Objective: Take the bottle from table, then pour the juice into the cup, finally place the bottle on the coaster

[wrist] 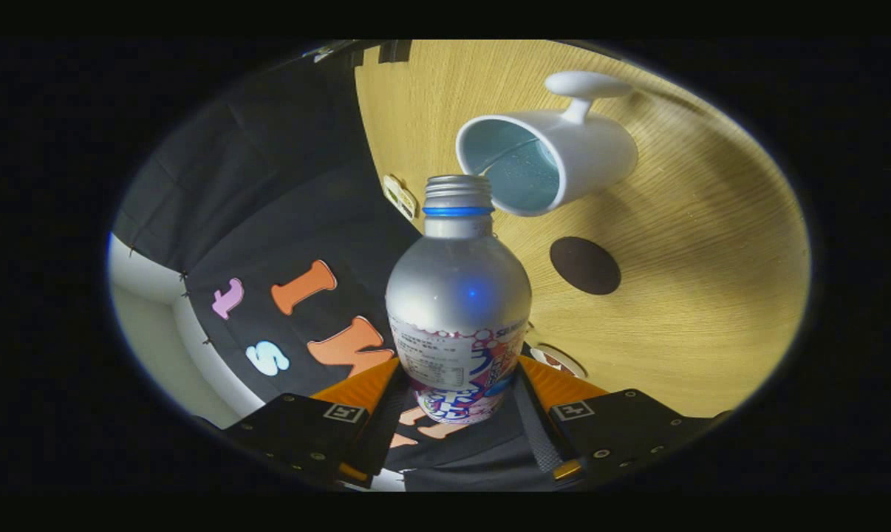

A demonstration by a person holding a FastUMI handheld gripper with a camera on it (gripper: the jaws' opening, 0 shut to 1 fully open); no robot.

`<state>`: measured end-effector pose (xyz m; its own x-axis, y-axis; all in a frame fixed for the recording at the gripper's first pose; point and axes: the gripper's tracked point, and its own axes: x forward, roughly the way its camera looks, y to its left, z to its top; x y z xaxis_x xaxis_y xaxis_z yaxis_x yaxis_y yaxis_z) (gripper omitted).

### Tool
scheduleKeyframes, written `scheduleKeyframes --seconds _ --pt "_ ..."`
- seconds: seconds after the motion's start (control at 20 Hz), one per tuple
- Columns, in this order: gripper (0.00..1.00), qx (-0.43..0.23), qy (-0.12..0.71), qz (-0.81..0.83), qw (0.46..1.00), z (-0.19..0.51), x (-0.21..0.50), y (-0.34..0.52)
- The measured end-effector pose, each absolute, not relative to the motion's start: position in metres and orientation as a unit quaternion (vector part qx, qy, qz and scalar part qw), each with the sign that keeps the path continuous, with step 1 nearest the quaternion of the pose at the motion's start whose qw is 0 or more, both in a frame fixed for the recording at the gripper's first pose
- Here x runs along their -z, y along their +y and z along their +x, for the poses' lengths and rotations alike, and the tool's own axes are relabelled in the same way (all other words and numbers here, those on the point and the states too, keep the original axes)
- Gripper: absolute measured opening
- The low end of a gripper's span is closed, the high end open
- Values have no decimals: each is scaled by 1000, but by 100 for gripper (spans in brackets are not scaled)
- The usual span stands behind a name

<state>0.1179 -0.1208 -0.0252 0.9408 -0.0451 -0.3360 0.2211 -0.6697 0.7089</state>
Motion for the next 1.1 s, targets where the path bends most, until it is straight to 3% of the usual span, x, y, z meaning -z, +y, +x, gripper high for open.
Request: scheduleKeyframes --seconds 1.1 --pt "77 161 20 925 343 127 16 -139"
